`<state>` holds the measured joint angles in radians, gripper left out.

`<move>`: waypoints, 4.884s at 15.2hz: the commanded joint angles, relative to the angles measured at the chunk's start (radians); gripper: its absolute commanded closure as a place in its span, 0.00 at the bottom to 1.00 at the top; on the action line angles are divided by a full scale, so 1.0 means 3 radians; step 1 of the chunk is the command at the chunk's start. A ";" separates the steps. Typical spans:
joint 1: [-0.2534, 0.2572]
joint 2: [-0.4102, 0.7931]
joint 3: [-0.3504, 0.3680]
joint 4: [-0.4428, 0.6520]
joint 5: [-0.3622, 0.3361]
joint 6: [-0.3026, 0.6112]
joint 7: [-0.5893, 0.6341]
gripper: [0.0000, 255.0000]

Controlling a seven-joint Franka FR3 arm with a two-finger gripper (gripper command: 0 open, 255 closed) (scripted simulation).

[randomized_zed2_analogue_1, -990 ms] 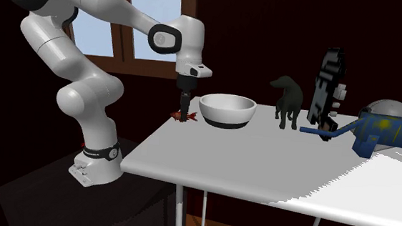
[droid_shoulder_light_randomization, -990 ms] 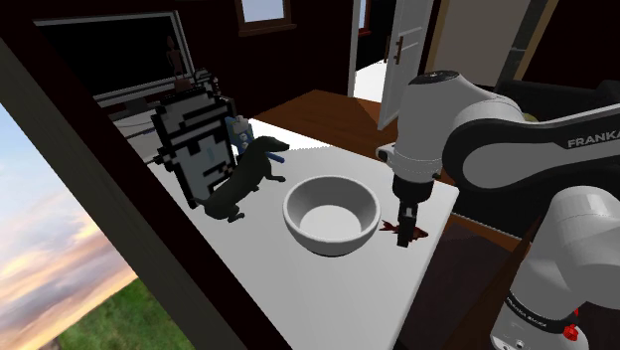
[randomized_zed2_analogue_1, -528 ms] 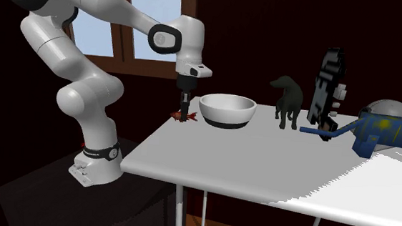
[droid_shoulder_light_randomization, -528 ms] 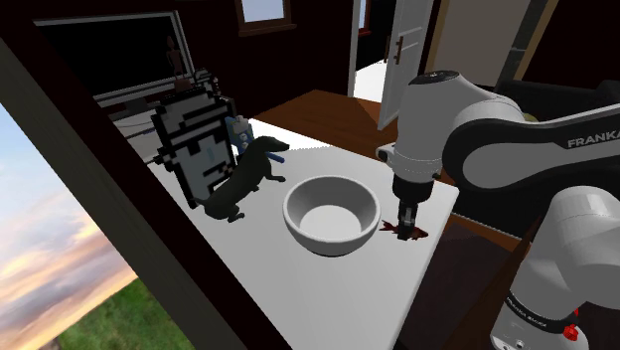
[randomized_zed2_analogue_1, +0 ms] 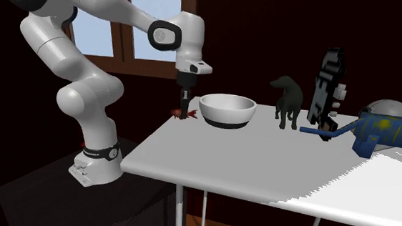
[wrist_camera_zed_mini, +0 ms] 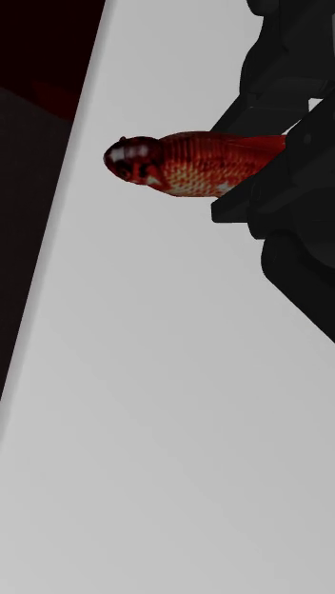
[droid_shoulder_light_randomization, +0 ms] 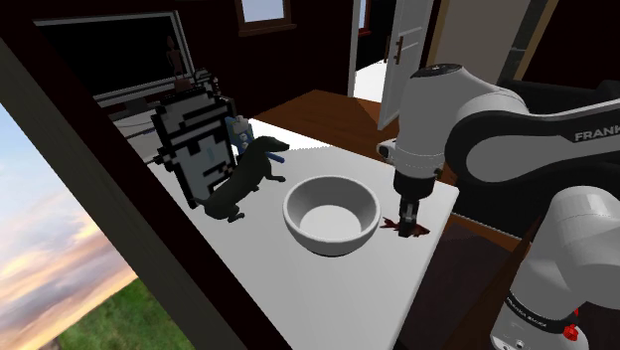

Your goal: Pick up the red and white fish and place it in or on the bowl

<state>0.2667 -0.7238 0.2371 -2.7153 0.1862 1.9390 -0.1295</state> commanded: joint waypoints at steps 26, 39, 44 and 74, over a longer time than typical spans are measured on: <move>-0.0061 -0.0063 -0.0160 0.1170 -0.0149 -0.1233 0.0041 1.00; -0.0159 0.1578 0.0233 0.2498 -0.0297 -0.0905 0.0449 1.00; -0.0153 0.1716 0.0267 0.2455 -0.0326 -0.0727 0.0486 1.00; -0.0157 0.1747 0.0268 0.2489 -0.0336 -0.0731 0.0486 0.00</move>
<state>0.2197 -0.1988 0.3178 -1.9701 0.0854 1.7226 0.0170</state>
